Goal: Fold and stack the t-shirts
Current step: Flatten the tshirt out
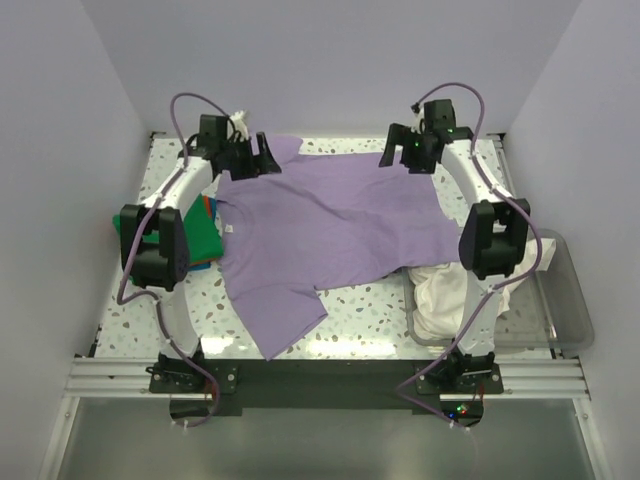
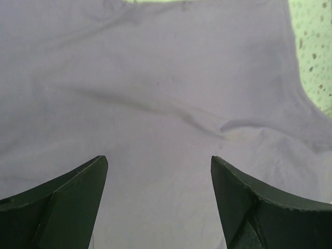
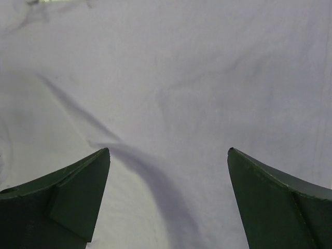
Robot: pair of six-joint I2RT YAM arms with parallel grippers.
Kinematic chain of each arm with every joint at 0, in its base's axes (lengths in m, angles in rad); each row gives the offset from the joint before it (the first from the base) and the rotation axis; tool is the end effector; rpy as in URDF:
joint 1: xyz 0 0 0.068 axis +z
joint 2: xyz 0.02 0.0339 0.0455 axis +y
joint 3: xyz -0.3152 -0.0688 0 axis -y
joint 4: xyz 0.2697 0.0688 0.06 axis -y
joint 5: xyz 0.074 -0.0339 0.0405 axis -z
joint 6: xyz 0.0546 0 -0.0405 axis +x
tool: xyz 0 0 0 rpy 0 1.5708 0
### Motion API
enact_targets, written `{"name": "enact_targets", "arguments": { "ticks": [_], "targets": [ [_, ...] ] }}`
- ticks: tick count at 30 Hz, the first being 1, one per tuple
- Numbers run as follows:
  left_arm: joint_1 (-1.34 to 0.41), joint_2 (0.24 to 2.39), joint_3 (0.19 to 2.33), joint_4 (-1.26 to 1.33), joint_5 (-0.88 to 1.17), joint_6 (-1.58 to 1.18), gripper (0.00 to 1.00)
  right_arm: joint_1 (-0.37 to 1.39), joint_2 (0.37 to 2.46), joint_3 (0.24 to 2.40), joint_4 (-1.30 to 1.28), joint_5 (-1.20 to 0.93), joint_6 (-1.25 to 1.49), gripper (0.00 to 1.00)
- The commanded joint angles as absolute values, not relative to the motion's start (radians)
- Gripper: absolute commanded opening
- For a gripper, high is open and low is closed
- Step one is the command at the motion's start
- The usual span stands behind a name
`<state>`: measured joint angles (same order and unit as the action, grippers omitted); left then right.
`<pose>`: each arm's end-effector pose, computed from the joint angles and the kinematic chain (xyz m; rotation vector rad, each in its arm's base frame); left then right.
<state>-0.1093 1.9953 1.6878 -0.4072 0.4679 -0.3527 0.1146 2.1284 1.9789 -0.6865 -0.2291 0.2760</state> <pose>0.5120 -0.0810 0.2958 -0.0310 2.3115 -0.7732 0.5427 0.0749 0.3058 0.0885 2.4265 0.4550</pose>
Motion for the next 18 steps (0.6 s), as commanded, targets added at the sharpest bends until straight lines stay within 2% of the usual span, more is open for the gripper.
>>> {"name": "enact_targets", "arguments": {
  "ticks": [1, 8, 18],
  "targets": [
    [-0.103, 1.971, 1.535, -0.430, 0.451, -0.347, 0.86, 0.133, 2.094, 1.852, -0.652, -0.247, 0.265, 0.99],
    [-0.101, 1.996, 1.425, -0.408, 0.491, -0.350, 0.87, 0.133, 2.103, 1.743, -0.612, -0.229, 0.281, 0.99],
    [-0.021, 2.176, 1.463, -0.359, 0.529, -0.342, 0.87, 0.132, 2.252, 1.822, -0.663, -0.163, 0.287, 0.99]
  ]
}}
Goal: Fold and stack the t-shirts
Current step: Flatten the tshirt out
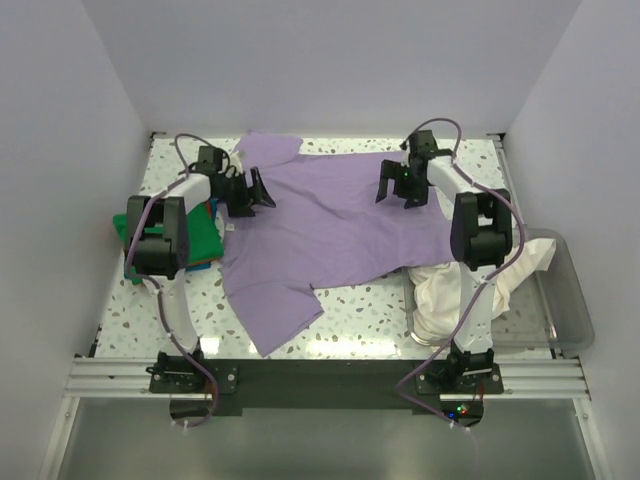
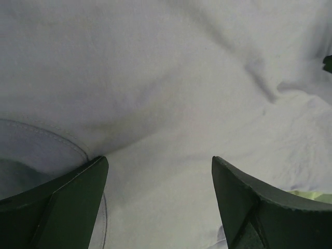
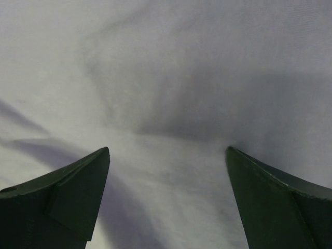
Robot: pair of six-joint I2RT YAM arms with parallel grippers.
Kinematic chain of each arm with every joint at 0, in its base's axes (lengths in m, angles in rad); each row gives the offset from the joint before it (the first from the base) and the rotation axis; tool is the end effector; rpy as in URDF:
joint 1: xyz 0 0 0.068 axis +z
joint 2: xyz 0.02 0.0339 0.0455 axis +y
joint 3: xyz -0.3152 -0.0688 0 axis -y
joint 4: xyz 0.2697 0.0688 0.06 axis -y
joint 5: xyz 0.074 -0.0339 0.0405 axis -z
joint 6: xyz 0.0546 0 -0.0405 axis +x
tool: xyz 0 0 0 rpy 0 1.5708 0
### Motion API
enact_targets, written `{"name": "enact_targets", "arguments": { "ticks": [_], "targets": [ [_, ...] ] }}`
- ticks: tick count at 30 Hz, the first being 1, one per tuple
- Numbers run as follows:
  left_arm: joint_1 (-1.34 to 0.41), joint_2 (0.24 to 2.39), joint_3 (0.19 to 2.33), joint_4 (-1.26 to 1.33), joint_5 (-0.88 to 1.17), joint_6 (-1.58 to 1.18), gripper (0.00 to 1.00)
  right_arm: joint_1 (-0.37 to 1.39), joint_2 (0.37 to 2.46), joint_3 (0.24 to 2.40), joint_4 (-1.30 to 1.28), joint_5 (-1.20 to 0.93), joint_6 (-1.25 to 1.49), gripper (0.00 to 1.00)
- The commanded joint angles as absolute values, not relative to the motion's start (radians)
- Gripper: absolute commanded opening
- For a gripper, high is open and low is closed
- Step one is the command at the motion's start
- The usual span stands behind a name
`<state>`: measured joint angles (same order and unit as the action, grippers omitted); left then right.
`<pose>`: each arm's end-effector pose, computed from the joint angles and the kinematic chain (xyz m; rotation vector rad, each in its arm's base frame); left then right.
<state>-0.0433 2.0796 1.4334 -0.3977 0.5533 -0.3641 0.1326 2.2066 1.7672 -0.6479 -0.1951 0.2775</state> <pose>0.4839 -0.0497 0.1702 -0.2193 2.6059 -0.8673 0.5300 0.0814 0.1937 0.1295 2.6787 0.3915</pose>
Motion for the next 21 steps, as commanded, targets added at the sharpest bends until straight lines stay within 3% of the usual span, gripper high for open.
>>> {"name": "enact_targets", "arguments": {
  "ticks": [1, 21],
  "targets": [
    [-0.021, 2.192, 1.479, -0.371, 0.529, -0.339, 0.87, 0.132, 2.261, 1.828, -0.666, -0.161, 0.290, 0.99],
    [-0.005, 2.473, 1.927, -0.417, 0.517, -0.295, 0.87, 0.130, 2.571, 2.305, -0.824, -0.101, 0.348, 0.99]
  ]
}}
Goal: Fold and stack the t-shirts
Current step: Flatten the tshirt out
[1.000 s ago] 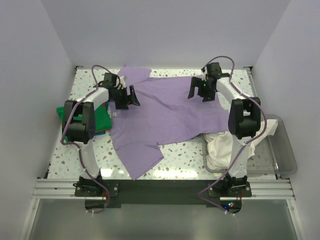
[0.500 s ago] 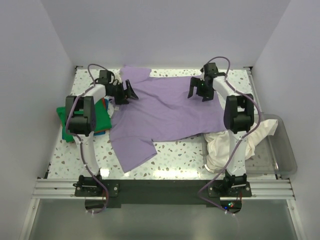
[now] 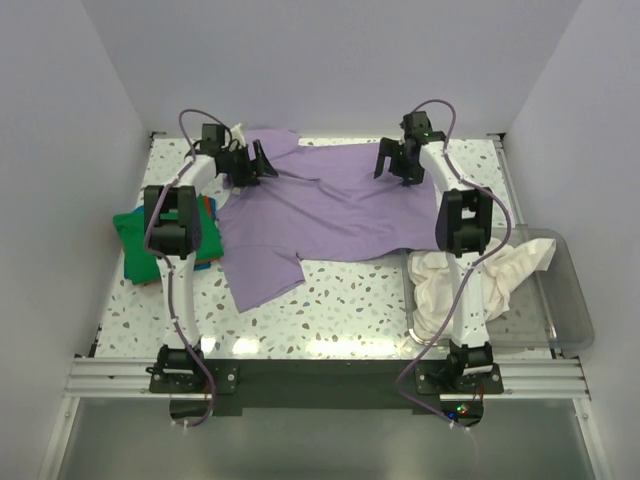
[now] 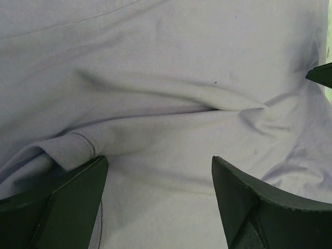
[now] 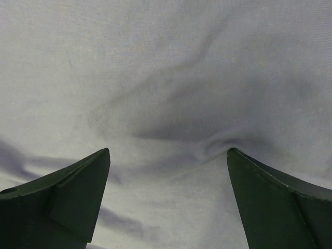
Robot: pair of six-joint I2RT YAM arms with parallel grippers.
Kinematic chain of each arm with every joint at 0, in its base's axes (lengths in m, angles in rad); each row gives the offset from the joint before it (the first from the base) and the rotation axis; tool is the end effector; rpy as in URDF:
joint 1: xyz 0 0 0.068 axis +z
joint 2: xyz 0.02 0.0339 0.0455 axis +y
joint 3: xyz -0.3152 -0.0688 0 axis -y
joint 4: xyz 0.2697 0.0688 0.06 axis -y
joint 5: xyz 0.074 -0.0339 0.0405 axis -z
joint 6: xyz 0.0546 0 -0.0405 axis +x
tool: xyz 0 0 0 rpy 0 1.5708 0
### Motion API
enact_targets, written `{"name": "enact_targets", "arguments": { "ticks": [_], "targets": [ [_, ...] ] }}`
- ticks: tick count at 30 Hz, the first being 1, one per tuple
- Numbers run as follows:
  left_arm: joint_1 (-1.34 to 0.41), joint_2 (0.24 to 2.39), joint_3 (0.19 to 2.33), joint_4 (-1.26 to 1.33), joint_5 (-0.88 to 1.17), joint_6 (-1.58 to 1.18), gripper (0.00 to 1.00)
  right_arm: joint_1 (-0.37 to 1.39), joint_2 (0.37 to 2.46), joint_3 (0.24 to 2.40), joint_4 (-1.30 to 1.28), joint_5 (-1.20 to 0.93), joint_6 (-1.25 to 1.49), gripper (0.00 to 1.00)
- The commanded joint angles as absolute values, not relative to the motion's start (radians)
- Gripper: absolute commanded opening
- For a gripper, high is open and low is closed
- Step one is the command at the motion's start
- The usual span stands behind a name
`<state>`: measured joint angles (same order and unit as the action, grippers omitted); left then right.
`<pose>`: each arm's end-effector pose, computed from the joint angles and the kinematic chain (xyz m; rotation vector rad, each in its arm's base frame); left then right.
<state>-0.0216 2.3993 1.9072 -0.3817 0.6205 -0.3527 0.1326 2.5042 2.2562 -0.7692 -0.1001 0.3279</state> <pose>0.5935 -0.0446 0.1612 -0.1206 2.4301 -0.9247 0.6108 0.0870 0.1839 0.2174 2.6006 0.2964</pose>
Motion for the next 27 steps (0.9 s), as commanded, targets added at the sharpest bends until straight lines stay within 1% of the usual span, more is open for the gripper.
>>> {"name": "enact_targets", "arguments": {
  "ticks": [1, 7, 10, 11, 14, 17, 19, 22, 23, 25, 26, 27],
  "targets": [
    [-0.005, 2.468, 1.928, -0.411, 0.520, -0.293, 0.87, 0.130, 2.572, 2.312, -0.824, -0.106, 0.348, 0.99],
    [-0.024, 2.340, 1.904, -0.336, 0.528, -0.272, 0.87, 0.130, 2.522, 2.299, -0.801, -0.161, 0.344, 0.99],
    [-0.041, 2.220, 1.870, -0.281, 0.512, -0.276, 0.87, 0.130, 2.468, 2.286, -0.782, -0.192, 0.339, 0.99],
    [-0.047, 2.145, 1.835, -0.262, 0.494, -0.276, 0.87, 0.130, 2.448, 2.275, -0.769, -0.195, 0.341, 0.99],
    [-0.064, 2.018, 1.746, -0.181, 0.454, -0.262, 0.88, 0.132, 2.355, 2.223, -0.717, -0.193, 0.353, 0.99],
    [-0.067, 1.814, 1.570, -0.159, 0.384, -0.242, 0.89, 0.130, 2.290, 2.232, -0.690, -0.193, 0.367, 0.99],
    [-0.071, 1.755, 1.514, -0.256, 0.322, -0.236, 0.88, 0.130, 2.269, 2.241, -0.699, -0.181, 0.379, 0.99],
    [-0.095, 1.669, 1.383, -0.415, 0.226, -0.250, 0.84, 0.130, 2.198, 2.205, -0.697, -0.137, 0.413, 0.99],
    [-0.109, 1.616, 1.288, -0.437, 0.181, -0.279, 0.81, 0.130, 2.169, 2.153, -0.683, -0.115, 0.420, 0.99],
    [-0.147, 1.551, 1.183, -0.471, 0.138, -0.322, 0.78, 0.132, 2.099, 2.106, -0.649, -0.104, 0.439, 0.99],
    [-0.158, 1.489, 1.082, -0.474, 0.112, -0.365, 0.75, 0.130, 2.079, 2.073, -0.640, -0.092, 0.445, 0.99],
    [-0.172, 1.459, 1.034, -0.482, 0.101, -0.385, 0.74, 0.132, 2.045, 2.057, -0.637, -0.092, 0.452, 0.99]
  ]
}}
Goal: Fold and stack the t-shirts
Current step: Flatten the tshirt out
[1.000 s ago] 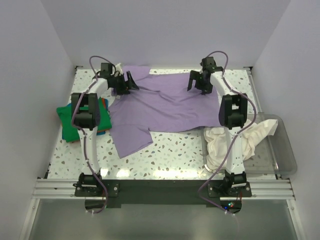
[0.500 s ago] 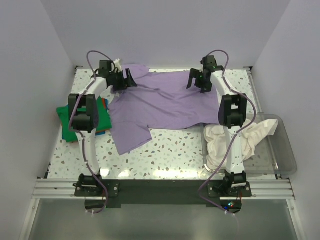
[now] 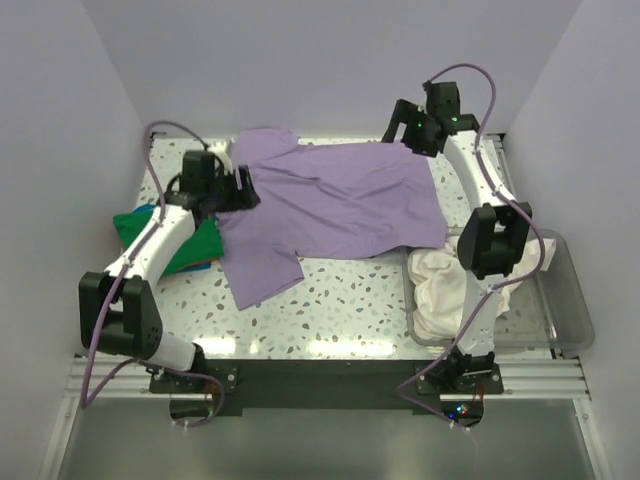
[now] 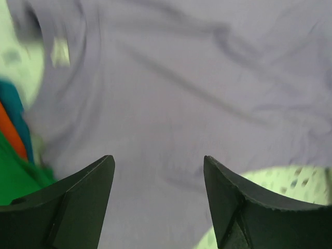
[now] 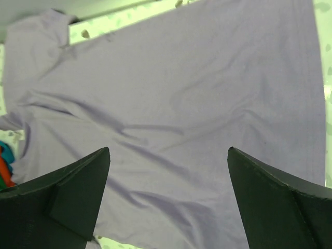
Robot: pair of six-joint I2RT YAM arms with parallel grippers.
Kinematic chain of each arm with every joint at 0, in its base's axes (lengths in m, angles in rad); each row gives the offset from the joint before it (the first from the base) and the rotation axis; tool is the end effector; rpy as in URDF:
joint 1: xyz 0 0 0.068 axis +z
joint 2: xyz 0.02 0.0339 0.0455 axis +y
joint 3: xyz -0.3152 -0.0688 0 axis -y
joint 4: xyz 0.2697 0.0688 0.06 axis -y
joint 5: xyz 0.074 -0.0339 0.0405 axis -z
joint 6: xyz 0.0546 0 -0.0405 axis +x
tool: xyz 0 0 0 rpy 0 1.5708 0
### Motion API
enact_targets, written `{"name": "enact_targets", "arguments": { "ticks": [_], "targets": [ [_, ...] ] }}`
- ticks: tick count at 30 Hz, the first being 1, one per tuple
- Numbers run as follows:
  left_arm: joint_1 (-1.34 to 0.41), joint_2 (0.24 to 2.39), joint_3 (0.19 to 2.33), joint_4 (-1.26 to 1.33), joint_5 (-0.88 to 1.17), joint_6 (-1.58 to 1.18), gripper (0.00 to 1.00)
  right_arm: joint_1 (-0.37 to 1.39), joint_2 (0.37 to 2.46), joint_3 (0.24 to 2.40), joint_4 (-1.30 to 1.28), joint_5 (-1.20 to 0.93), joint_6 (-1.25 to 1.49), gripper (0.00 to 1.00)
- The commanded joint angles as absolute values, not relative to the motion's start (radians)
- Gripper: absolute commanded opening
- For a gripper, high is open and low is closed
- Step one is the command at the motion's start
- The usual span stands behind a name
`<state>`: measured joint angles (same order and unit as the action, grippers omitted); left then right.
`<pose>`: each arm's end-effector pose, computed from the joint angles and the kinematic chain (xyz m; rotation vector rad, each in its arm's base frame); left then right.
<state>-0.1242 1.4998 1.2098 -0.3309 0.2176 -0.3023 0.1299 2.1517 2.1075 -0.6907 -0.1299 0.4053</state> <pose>0.3724 -0.0584 0.3342 -0.0730 2.2143 -0.4769 0.5545 0.0796 0.3391 0.2536 2.3216 0.4206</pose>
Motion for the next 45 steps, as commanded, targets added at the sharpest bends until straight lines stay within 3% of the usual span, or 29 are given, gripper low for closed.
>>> {"name": "enact_targets", "arguments": {
  "ticks": [1, 5, 8, 13, 20, 39, 42, 45],
  "targets": [
    [-0.175, 1.430, 0.993, -0.486, 0.094, -0.406, 0.72, 0.132, 2.031, 2.045, -0.635, -0.091, 0.451, 0.99],
    [-0.222, 1.294, 0.850, -0.541, 0.004, -0.513, 0.63, 0.132, 1.977, 1.970, -0.640, -0.086, 0.451, 0.99],
    [-0.311, 1.220, 0.803, -0.627, -0.131, -0.598, 0.63, 0.132, 1.945, 1.921, -0.646, -0.083, 0.451, 0.99],
    [-0.318, 1.154, 0.687, -0.658, -0.091, -0.673, 0.60, 0.132, 1.891, 1.815, -0.643, -0.064, 0.451, 0.99],
    [-0.319, 1.112, 0.608, -0.663, -0.049, -0.724, 0.43, 0.132, 1.809, 1.648, -0.649, -0.045, 0.439, 0.99],
    [-0.333, 1.267, 0.580, -0.624, 0.020, -0.724, 0.41, 0.130, 1.721, 1.540, -0.680, -0.018, 0.423, 0.99],
    [-0.333, 1.305, 0.580, -0.607, 0.028, -0.715, 0.36, 0.130, 1.707, 1.526, -0.696, -0.009, 0.417, 0.99],
    [-0.333, 1.312, 0.580, -0.606, 0.028, -0.713, 0.24, 0.130, 1.677, 1.483, -0.715, -0.003, 0.414, 0.99]
  ]
}}
